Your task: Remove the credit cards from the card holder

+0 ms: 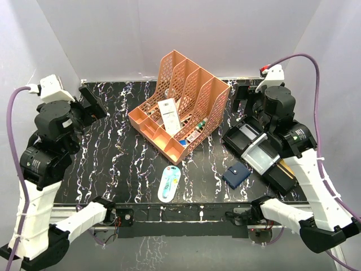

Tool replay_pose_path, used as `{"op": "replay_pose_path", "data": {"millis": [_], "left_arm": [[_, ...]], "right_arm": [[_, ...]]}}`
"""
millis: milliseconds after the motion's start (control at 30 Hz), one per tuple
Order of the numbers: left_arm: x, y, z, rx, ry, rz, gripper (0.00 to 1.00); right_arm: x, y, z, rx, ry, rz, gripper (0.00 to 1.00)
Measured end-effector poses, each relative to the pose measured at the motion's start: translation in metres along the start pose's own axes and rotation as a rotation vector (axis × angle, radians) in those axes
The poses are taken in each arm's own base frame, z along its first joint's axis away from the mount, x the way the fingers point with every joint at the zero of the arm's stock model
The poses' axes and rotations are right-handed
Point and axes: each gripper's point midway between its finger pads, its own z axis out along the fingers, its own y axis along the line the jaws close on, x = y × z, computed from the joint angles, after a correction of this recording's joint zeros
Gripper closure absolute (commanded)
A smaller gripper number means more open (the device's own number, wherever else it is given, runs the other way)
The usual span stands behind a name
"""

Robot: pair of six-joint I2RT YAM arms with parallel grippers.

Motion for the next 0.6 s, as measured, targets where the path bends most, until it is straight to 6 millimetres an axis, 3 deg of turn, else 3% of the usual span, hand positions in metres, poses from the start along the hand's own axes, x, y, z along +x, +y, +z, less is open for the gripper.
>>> {"op": "replay_pose_path", "data": {"millis": [167,300,600], "left_arm": [[0.021,0.006,0.021,-0.041,0.035,0.008,0.01],[0.054,0.008,0.044,-0.045,0.113,0.033,0.01],[0.170,0.008,0.088,0.012,0.430,0.036,0.01]], "right_arm": [[0.041,-0.002,0.015,-0.022,0.092,0.027,0.02],[0.071,0.000,0.026,-0.060,0.169,0.079,0.02],[0.148,0.023,0.065,-0.159,0.434,0.230,0.02]]}}
